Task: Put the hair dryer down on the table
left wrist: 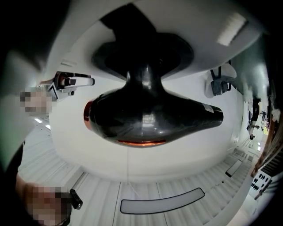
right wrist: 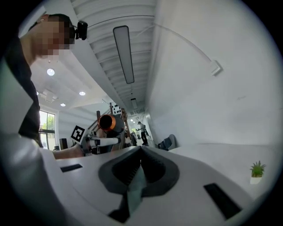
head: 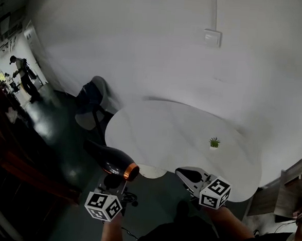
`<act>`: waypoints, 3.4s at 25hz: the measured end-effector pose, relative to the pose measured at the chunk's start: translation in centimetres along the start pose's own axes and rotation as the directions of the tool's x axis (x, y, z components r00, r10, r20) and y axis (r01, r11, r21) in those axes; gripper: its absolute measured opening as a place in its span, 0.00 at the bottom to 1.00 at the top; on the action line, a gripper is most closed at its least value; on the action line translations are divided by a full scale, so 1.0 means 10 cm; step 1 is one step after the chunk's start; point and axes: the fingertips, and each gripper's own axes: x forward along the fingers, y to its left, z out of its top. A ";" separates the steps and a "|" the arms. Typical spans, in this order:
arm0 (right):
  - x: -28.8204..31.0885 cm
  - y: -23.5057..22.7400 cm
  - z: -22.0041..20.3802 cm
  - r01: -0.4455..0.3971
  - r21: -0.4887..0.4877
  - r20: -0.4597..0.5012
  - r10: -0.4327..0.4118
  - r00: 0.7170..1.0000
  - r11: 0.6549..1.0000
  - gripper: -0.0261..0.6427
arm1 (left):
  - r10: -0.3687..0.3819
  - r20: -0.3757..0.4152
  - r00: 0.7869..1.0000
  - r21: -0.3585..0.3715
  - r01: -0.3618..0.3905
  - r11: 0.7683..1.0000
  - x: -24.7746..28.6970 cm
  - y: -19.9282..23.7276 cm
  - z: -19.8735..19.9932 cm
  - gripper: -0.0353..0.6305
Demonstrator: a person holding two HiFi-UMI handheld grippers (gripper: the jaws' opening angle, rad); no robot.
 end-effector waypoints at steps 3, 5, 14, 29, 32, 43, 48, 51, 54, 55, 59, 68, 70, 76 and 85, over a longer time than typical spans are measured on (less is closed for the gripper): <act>0.17 -0.38 -0.01 -0.007 0.028 -0.036 0.008 0.999 1.000 0.06 | 0.003 -0.016 1.000 -0.016 -0.003 1.000 0.40 0.14 0.02 0.31; 0.29 -0.56 0.00 -0.019 0.036 -0.055 0.021 0.998 0.999 0.06 | 0.003 -0.028 1.000 -0.029 -0.004 1.000 0.64 0.24 0.03 0.31; 1.02 -1.00 0.05 0.006 0.035 -0.118 -0.002 0.993 0.999 0.06 | -0.048 -0.023 0.999 -0.043 0.047 0.998 1.29 0.83 0.14 0.31; 1.80 -1.40 0.05 0.039 0.086 -0.128 -0.028 0.991 0.995 0.06 | -0.120 -0.113 0.986 -0.084 0.111 0.990 2.18 1.44 0.13 0.31; 1.80 -1.62 0.14 0.049 0.086 -0.105 -0.040 0.994 0.995 0.06 | -0.131 -0.144 0.981 -0.093 0.119 0.989 2.48 1.48 0.11 0.31; 1.61 -2.35 0.05 0.089 0.146 -0.125 -0.071 0.990 0.985 0.06 | -0.194 -0.324 0.926 -0.094 0.173 0.980 3.65 1.30 -0.47 0.31; 1.45 -2.56 -0.02 0.114 0.171 -0.143 -0.090 0.986 0.979 0.06 | -0.221 -0.405 0.887 -0.125 0.185 0.975 4.00 1.18 -0.83 0.31; 1.40 -2.65 -0.08 0.120 0.186 -0.152 -0.092 0.984 0.975 0.06 | -0.241 -0.473 0.847 -0.119 0.209 0.970 4.18 1.11 -1.08 0.31; 1.37 -2.76 -0.13 0.127 0.206 -0.152 -0.097 0.984 0.970 0.06 | -0.263 -0.544 0.797 -0.108 0.245 0.964 4.33 0.99 -1.32 0.31; 1.36 -2.79 -0.13 0.128 0.216 -0.146 -0.098 0.984 0.968 0.06 | -0.268 -0.564 0.781 -0.105 0.254 0.962 4.37 0.96 -1.39 0.31; 1.33 -2.91 -0.15 0.132 0.229 -0.131 -0.104 0.986 0.964 0.06 | -0.270 -0.641 0.719 -0.093 0.276 0.957 4.52 0.87 -1.67 0.31; 1.17 -3.14 -0.29 0.163 0.291 -0.111 -0.136 0.984 0.943 0.06 | -0.217 -0.769 0.601 -0.027 0.309 0.951 4.69 0.78 -2.09 0.31; 1.15 -3.18 -0.29 0.171 0.294 -0.106 -0.146 0.984 0.941 0.06 | -0.200 -0.787 0.583 -0.002 0.321 0.947 4.73 0.76 -2.14 0.31; 1.10 -3.20 -0.29 0.184 0.293 -0.109 -0.158 0.981 0.938 0.06 | -0.167 -0.832 0.528 0.046 0.366 0.929 4.73 0.72 -2.35 0.31; 1.13 -3.16 -0.32 0.188 0.309 -0.116 -0.159 0.980 0.932 0.06 | -0.163 -0.855 0.492 0.074 0.428 0.901 4.83 0.67 -2.49 0.31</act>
